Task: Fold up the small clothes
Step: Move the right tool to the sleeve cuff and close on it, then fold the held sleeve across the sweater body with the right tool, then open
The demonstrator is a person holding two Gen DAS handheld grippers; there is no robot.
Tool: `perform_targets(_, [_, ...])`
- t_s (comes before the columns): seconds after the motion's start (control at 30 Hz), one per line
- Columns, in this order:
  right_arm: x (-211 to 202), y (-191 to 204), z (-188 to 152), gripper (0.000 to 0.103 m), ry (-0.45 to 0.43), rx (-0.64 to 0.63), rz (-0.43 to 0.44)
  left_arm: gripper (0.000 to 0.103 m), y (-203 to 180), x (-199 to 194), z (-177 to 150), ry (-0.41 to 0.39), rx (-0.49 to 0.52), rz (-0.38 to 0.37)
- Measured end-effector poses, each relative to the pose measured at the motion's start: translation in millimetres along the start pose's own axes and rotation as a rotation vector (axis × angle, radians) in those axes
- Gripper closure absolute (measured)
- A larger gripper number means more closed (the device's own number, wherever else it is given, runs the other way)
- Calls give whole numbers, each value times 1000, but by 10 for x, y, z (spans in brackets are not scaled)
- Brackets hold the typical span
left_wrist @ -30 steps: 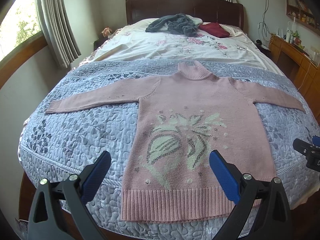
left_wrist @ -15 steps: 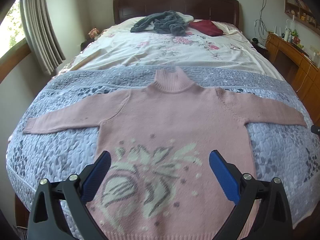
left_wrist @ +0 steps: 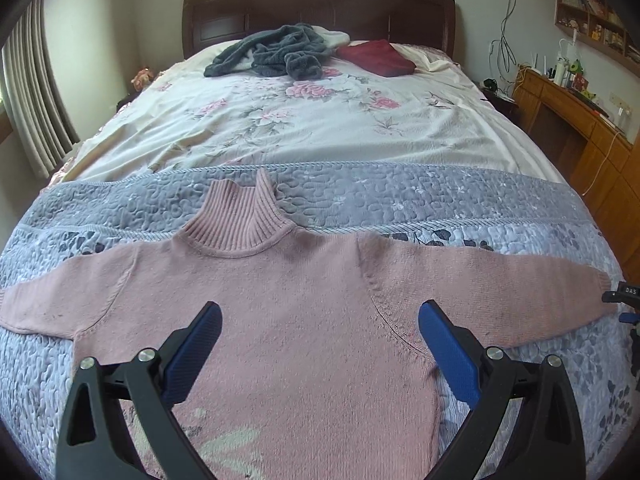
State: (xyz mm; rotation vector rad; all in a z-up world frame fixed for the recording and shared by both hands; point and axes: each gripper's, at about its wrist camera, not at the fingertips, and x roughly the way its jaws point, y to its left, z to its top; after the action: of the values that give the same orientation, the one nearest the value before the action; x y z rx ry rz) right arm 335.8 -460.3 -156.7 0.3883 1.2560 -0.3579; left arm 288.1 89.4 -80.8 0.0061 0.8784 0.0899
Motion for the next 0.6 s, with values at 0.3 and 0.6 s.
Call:
perform_targets(0.3, [69,-14,66,57,-35,-6,51,4,86,218,-87,34,17,37])
perform_targets(0.6, [-302,354,-61,93,-113,-67,198,4,525,230,-206,65,-21,65])
